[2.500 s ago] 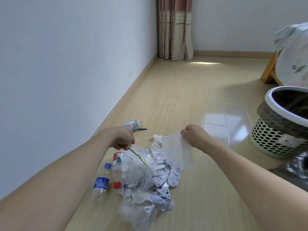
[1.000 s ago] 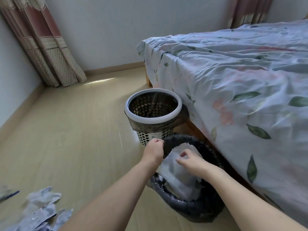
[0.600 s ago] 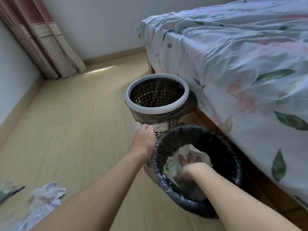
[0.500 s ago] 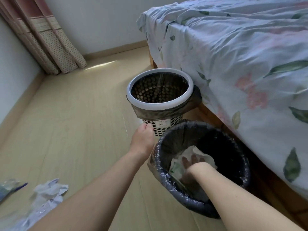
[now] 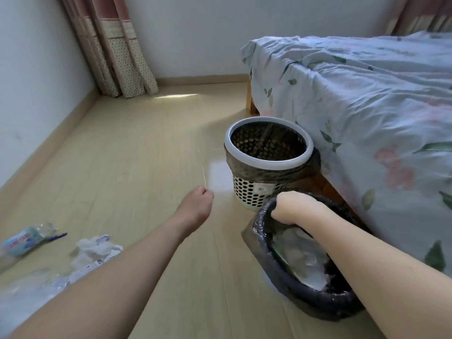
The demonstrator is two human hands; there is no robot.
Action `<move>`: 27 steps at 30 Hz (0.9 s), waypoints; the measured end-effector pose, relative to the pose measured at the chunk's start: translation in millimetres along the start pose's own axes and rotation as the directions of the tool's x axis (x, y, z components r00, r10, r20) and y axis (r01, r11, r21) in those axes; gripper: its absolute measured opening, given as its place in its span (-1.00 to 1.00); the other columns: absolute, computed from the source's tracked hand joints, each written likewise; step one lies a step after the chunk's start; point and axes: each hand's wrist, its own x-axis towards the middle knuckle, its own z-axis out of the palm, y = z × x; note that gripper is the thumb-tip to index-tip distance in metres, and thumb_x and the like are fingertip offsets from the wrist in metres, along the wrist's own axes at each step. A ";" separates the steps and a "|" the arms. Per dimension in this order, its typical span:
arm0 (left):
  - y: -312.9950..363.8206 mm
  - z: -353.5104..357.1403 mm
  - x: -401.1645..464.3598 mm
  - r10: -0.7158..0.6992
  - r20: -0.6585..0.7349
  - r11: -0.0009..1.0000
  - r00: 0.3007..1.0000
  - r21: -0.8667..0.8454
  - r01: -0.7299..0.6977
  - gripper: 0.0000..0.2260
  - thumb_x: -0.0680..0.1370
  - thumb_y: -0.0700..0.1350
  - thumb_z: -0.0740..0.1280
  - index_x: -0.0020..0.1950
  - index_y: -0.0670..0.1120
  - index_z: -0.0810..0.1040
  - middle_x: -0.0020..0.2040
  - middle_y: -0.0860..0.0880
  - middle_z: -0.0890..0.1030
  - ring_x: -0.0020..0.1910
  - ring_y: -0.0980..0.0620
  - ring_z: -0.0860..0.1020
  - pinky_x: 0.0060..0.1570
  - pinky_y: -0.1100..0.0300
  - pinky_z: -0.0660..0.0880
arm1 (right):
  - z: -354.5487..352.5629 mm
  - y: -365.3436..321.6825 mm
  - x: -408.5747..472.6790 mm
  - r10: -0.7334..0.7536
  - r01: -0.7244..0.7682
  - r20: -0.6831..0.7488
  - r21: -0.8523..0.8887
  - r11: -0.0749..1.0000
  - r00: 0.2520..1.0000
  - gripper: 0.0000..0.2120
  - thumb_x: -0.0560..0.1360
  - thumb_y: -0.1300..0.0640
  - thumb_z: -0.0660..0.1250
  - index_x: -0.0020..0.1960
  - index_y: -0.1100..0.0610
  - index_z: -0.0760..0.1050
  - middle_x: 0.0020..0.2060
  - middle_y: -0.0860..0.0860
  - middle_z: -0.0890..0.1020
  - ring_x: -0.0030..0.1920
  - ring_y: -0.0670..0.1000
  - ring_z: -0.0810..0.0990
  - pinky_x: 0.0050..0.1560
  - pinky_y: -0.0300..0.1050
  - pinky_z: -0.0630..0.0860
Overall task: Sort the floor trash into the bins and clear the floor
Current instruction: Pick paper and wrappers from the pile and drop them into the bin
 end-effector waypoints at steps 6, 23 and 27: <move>-55.9 -128.7 -25.9 -0.019 -0.055 0.998 0.998 0.054 0.022 -0.83 0.59 -0.14 0.15 0.02 -0.14 0.52 -0.12 -0.01 0.52 -0.13 -0.02 0.44 -0.18 0.14 0.35 | -41.1 -140.7 -54.1 -0.280 0.291 -0.261 0.004 0.957 0.924 -0.71 0.54 0.08 0.17 0.22 0.14 0.43 0.15 0.05 0.53 0.08 0.10 0.54 0.01 -0.06 0.50; -392.1 -370.7 -30.1 -0.378 -0.190 0.850 0.906 0.315 0.421 -0.76 0.56 -0.23 0.14 0.09 -0.03 0.54 0.05 0.03 0.55 -0.03 0.02 0.47 -0.29 0.34 0.30 | 112.5 -469.6 0.0 -0.512 0.514 0.073 -0.011 0.858 0.856 -0.61 0.55 0.18 0.11 0.37 0.12 0.35 0.27 0.07 0.46 0.14 0.09 0.53 0.05 -0.09 0.49; -440.0 -363.5 -13.2 -0.360 -0.129 0.822 0.924 0.425 0.380 -0.65 0.54 -0.28 0.19 0.25 0.04 0.48 0.20 0.03 0.51 0.06 0.03 0.48 -0.13 0.29 0.42 | 132.1 -491.4 45.7 -0.449 0.451 0.059 -0.035 0.892 0.892 -0.64 0.51 0.26 0.11 0.30 0.18 0.38 0.20 0.10 0.50 0.09 0.11 0.54 0.08 -0.05 0.51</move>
